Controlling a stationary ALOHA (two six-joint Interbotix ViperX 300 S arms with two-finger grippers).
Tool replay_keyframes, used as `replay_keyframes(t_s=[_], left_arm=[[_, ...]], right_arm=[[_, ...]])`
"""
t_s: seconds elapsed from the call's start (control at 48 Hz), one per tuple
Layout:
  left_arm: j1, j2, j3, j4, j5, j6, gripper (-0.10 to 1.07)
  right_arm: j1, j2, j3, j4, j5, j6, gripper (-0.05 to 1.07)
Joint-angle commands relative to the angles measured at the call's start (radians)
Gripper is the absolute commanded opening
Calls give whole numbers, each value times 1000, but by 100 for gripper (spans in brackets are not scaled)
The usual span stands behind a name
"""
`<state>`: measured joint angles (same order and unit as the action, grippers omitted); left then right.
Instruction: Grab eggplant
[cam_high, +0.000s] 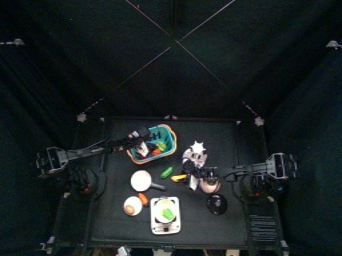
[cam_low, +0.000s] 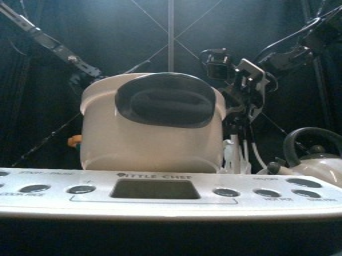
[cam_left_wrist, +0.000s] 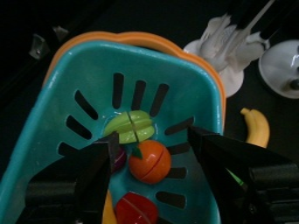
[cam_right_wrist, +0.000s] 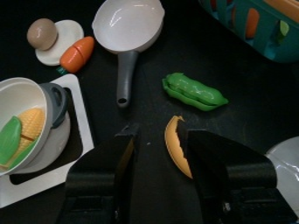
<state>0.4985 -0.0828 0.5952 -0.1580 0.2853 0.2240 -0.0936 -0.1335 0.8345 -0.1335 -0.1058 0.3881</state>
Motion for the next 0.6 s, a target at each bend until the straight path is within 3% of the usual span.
replay_keyframes(t_s=[0.0,0.062,0.188,0.396,0.583], left_arm=[[5,46,-83,173,92,6,96],[6,74,-114,215,149,-3,96],[6,92,-132,213,224,-11,96],[17,64,-106,249,279,-17,96],[49,60,-81,279,264,-18,95]], right_arm=[[-2,-11,-11,2,-3,2,77],[-2,-9,-11,2,-3,2,77],[3,0,-11,6,-3,2,77],[3,8,-17,6,-3,2,77],[5,8,-23,18,8,2,77]])
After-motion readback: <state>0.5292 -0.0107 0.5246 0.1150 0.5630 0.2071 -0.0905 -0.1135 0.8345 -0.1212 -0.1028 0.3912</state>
